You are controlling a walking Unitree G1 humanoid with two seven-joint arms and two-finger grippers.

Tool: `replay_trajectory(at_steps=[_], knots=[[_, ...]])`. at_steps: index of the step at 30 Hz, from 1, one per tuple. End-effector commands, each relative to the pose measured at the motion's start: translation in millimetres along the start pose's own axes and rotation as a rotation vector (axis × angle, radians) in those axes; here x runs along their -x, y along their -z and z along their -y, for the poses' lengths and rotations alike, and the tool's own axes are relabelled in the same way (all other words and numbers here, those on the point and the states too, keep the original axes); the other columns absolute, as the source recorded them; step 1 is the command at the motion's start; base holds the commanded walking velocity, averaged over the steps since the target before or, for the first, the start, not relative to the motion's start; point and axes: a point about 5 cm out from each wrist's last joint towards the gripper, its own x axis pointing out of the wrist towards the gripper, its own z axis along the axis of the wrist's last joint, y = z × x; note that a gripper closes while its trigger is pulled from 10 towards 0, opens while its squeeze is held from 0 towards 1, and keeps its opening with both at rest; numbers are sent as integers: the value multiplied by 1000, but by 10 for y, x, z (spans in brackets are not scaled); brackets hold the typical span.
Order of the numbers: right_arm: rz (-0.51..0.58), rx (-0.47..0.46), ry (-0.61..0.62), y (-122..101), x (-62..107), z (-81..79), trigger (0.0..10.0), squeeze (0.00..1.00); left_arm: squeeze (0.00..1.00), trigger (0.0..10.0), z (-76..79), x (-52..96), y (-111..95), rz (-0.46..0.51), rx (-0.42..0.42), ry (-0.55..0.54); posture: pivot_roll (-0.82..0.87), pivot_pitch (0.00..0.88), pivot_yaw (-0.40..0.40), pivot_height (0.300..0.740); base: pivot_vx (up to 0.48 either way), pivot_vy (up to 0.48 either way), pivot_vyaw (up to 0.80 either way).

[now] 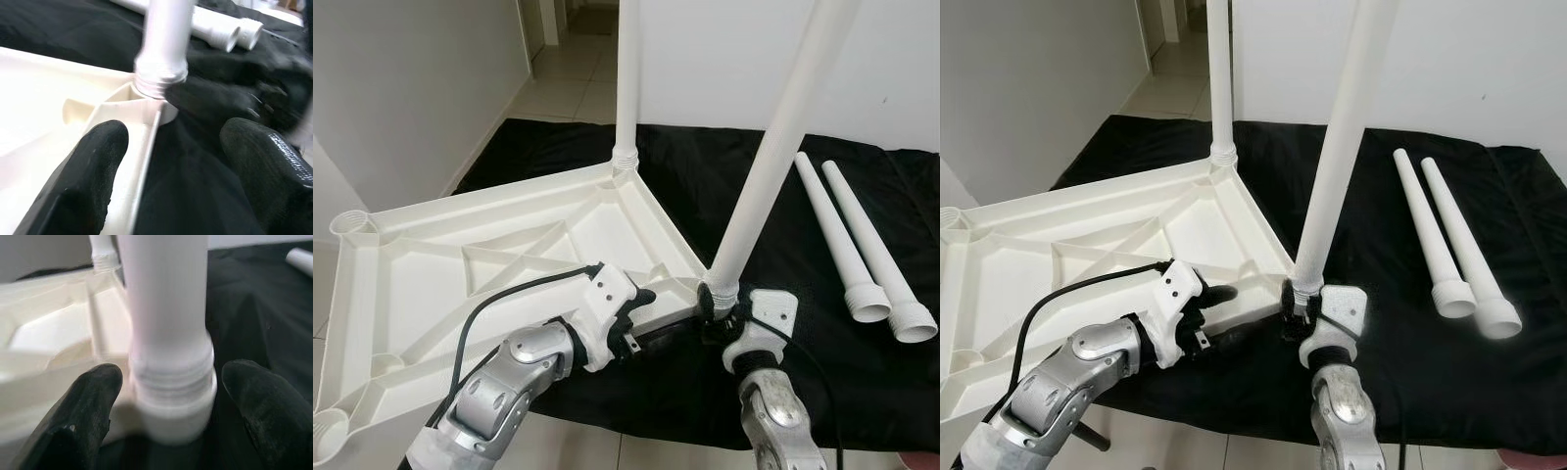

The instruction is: Building children table

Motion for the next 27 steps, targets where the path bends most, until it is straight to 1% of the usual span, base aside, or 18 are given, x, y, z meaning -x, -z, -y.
replay_trajectory(at_steps=[1,6,7,9,10,11,12,14,15,16,17,19,20,22,24,25,26,27], knots=[[19,-13,-38,-33,30,-18,10000,0,0,10000,-10,34,-47,10,-3,25,-66,49,54,740,0,0,0],[17,8,-93,-28,71,-16,10000,0,0,10000,-43,72,-48,11,-3,20,-73,46,54,740,0,0,0],[16,19,-123,-26,96,-14,4980,0,0,10000,-35,84,-43,12,2,27,-75,46,56,740,0,0,0],[14,26,-142,-25,112,-14,4980,0,0,10000,-28,91,-40,12,7,33,-75,46,56,740,0,0,0],[9,25,-170,-25,124,-11,4471,0,0,10000,-23,96,-43,12,6,36,-78,48,52,740,0,0,0],[9,25,-170,-25,124,-11,4471,0,0,10000,-23,96,-43,12,6,36,-78,48,52,740,0,0,0],[8,28,-193,-29,133,-4,2549,0,0,10000,-22,97,-43,12,6,35,-80,54,53,740,0,0,0],[8,28,-193,-29,133,-4,2549,0,0,10000,-22,97,-43,12,6,35,-80,54,53,740,0,0,0],[10,41,-217,-39,122,4,0,0,0,10000,-30,92,-49,15,4,29,-84,52,53,740,0,0,0],[12,45,-248,-49,105,-4,0,0,0,10000,-37,82,-60,20,0,21,-83,58,50,740,0,0,0],[15,56,-274,-60,87,-19,3569,0,0,10000,-41,73,-75,26,0,16,-81,60,48,740,0,0,0],[16,63,-291,-68,81,-29,3569,0,0,10000,-40,70,-86,30,0,14,-83,63,48,740,0,0,0],[14,54,-310,-71,71,-44,10000,0,0,10000,-42,72,-93,33,2,10,-85,66,48,740,0,0,0],[13,48,-321,-72,67,-52,10000,0,0,10000,-44,74,-96,34,4,6,-85,66,48,740,0,0,0],[19,37,-370,-96,33,-60,10000,0,0,10000,-50,83,-103,35,3,1,-91,70,48,740,0,0,0],[19,37,-370,-96,33,-60,10000,0,0,10000,-50,83,-103,35,3,1,-91,70,48,740,0,0,0],[22,33,-396,-112,7,-58,10000,0,0,10000,-47,90,-118,33,-11,6,-91,70,48,740,0,0,0],[22,33,-396,-112,7,-58,10000,0,0,10000,-47,90,-118,33,-11,6,-91,70,48,740,0,0,0]])
